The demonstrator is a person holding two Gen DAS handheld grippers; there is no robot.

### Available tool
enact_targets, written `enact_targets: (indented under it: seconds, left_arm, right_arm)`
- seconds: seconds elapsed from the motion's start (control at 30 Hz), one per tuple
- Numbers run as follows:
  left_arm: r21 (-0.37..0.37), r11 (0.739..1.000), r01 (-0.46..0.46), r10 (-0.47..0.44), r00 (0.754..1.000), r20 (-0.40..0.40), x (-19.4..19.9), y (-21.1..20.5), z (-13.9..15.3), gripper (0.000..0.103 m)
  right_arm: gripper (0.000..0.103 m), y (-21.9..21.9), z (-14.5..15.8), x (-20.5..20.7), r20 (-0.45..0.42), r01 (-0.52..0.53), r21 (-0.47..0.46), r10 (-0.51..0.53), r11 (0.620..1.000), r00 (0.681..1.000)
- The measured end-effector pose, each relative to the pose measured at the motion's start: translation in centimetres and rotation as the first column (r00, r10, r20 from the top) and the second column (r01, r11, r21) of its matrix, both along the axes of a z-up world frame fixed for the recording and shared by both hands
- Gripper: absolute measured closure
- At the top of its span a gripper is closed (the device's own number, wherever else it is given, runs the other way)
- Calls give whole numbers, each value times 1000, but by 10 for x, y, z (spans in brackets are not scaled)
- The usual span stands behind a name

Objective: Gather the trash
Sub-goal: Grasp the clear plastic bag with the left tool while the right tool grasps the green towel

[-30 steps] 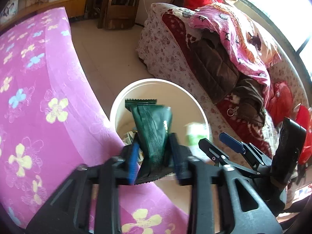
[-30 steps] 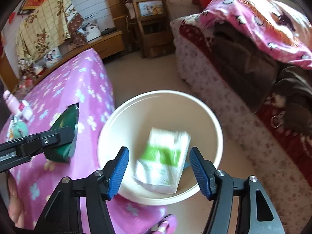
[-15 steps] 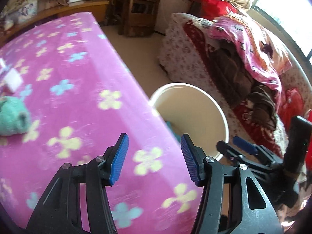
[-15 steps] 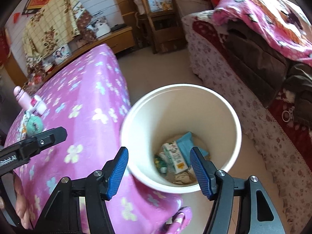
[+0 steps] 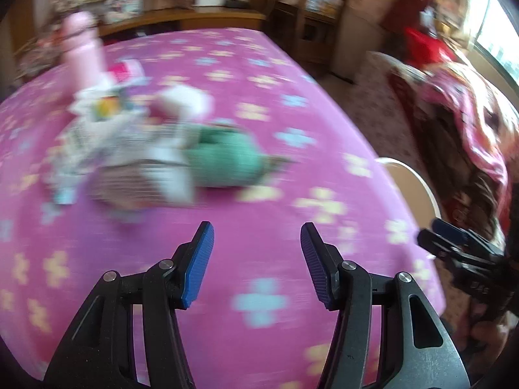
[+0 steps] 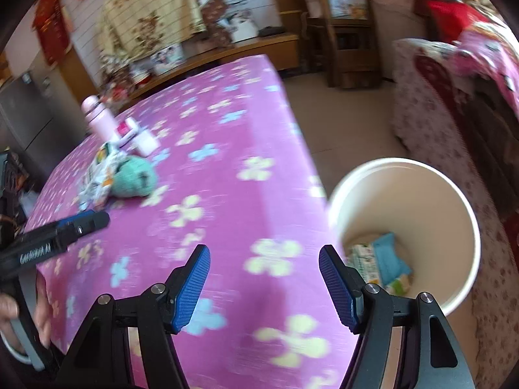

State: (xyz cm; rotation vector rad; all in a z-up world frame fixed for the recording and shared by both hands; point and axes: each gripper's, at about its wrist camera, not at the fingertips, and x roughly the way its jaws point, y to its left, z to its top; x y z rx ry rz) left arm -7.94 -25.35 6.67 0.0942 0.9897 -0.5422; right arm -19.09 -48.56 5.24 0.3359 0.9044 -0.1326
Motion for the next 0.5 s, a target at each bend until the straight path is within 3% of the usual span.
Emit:
enact_targets:
  seconds: [0.13, 0.23, 0.5]
  left_arm:
    - [13, 991, -135, 135, 991, 19, 31, 67, 3, 49]
    - [-2, 973, -231, 231, 973, 16, 55, 108, 1, 41]
    - [1, 943, -334, 334, 943, -11, 110, 138, -27, 38]
  right_arm:
    - [36, 28, 0, 20, 0, -62, 15, 62, 998, 998]
    - [35, 47, 3, 35, 11, -107, 22, 107, 994, 994]
    - [33, 87, 11, 84, 55, -205, 6, 205, 979, 977]
